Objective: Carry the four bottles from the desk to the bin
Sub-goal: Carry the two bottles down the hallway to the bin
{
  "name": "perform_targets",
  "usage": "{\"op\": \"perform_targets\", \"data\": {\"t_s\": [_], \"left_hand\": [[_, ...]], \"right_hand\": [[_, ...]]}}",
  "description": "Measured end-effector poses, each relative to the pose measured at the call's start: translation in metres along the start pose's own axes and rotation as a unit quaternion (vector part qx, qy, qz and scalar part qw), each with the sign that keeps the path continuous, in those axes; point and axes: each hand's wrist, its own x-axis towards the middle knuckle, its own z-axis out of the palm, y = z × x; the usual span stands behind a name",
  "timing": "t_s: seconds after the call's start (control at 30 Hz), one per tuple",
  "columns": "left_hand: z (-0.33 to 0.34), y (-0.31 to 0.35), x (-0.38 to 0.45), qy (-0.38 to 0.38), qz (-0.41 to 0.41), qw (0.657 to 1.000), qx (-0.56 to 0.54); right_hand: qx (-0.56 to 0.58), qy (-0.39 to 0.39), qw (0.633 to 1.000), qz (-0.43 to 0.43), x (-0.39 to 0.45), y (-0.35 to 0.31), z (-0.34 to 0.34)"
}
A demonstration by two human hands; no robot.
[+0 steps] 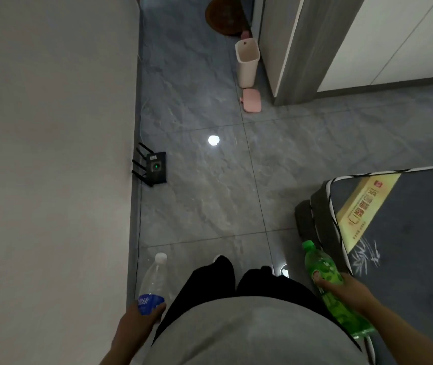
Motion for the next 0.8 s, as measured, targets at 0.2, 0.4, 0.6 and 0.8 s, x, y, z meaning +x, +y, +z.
{"op": "perform_targets", "data": {"t_s": [0.2, 0.4, 0.6, 0.8], "left_hand": [[-0.047, 0.122, 0.069, -0.018, 0.09, 0.996, 0.008], [-0.068, 0.227, 0.127, 0.002, 0.124, 0.992, -0.013], [-0.078, 0.287, 0.171, 0.024, 0.043, 0.999, -0.011], [-0.099, 0.334, 0.214, -0.002, -0.016, 1.0, -0.011]], "right_hand": [[0.03, 0.019, 0.998, 0.055, 0.017, -0.054, -0.019], [0.048, 0.014, 0.996, 0.079, 0.072, -0.132, -0.054], [0.019, 0.029, 0.999, 0.005, 0.143, -0.249, -0.113], [-0.007, 0.023, 0.999, -0.026, 0.198, -0.365, -0.154]]}}
